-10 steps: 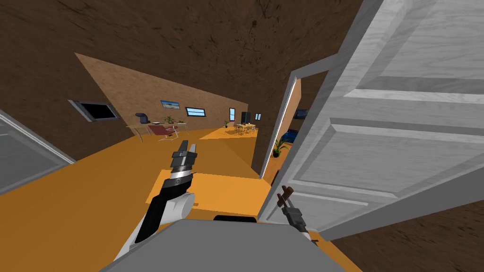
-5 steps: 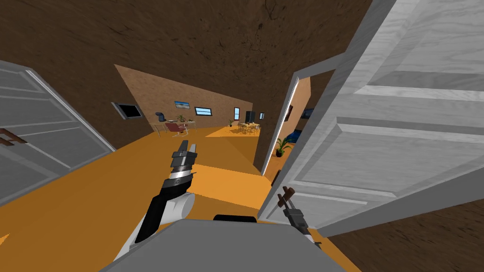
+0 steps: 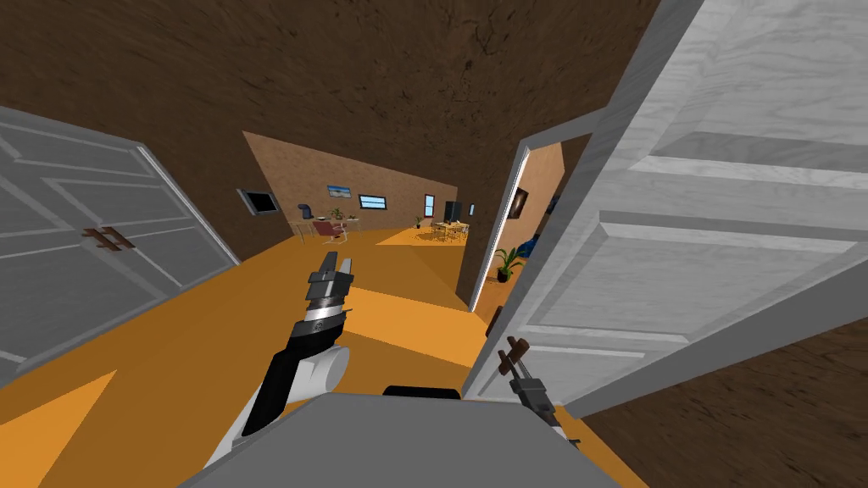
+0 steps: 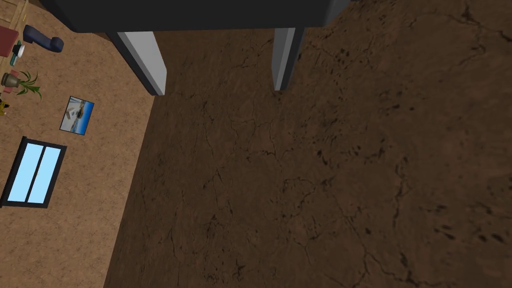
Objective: Pull the door open
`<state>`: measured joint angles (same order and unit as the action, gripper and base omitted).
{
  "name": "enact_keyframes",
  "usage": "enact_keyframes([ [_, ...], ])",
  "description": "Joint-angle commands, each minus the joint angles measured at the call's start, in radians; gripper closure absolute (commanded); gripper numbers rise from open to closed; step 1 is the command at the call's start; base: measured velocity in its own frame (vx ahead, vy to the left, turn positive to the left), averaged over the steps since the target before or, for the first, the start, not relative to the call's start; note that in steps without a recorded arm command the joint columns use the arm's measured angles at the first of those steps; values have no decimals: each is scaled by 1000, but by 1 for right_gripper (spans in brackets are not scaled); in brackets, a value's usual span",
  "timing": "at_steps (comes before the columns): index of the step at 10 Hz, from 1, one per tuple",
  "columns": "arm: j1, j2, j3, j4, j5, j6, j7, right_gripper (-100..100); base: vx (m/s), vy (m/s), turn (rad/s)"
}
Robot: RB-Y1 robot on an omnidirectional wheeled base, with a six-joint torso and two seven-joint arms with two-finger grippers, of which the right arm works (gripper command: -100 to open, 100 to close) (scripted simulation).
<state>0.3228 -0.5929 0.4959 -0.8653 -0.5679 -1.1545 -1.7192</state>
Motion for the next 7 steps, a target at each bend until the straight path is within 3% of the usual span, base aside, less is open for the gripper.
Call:
enact_keyframes([
  [1, -3, -3, 4, 9, 4, -8, -7, 100, -125, -35, 123],
  [7, -16, -15, 22, 47, 18, -41, -37, 100, -200, -53, 145],
])
